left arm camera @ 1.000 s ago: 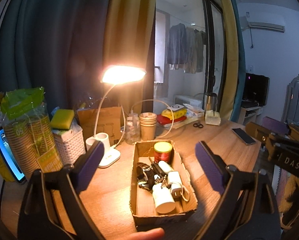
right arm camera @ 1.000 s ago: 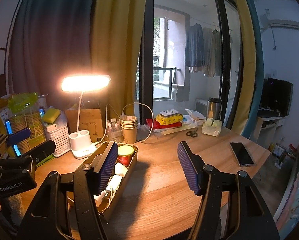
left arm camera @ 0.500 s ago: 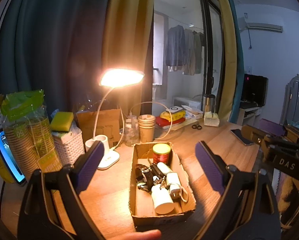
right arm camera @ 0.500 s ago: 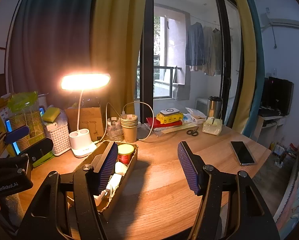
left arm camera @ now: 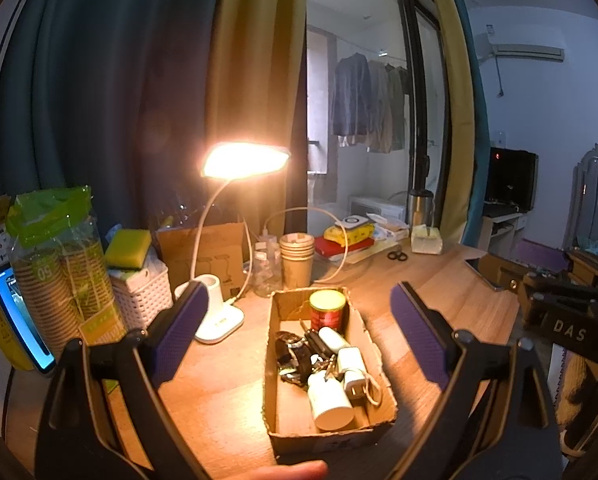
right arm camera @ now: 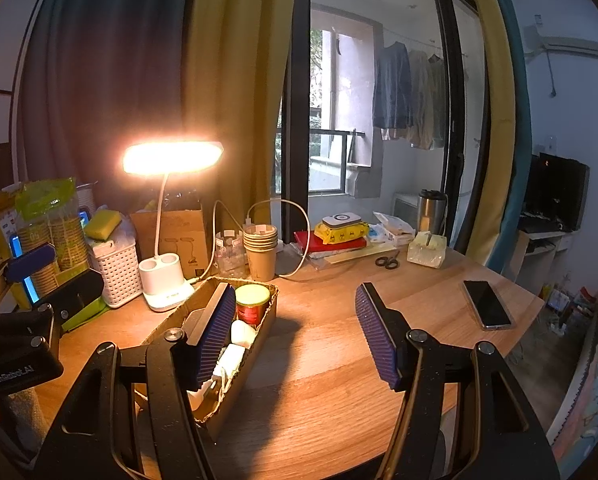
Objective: Organize rigid objects
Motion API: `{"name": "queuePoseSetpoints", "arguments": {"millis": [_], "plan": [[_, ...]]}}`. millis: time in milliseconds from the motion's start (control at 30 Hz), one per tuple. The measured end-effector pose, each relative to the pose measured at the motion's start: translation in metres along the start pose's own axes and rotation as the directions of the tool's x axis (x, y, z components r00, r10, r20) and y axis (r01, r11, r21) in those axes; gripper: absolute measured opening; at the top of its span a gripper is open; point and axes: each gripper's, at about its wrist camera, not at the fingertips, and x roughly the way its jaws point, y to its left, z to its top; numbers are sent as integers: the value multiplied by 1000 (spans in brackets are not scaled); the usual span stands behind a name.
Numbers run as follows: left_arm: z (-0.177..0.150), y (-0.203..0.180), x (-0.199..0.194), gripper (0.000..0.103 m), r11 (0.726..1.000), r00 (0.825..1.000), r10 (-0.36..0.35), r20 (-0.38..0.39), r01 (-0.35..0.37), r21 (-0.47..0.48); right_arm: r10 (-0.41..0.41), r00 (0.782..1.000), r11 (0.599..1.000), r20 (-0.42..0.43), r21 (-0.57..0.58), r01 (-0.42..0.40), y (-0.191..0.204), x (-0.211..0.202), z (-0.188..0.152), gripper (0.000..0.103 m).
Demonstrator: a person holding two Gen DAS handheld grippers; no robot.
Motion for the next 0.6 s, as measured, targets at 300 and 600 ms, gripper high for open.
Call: {"name": "queuePoseSetpoints", "arguments": {"millis": [300,600], "plan": [[0,-1,0,93,1000,1000,0,-1,0,0,-1,1000,1000,0,1,1,0,0,0,66],[1,0,-2,93,1000,1000,4,3,-4,-4,0,1000,1000,-3,1,0,-2,0,0,66]]}}
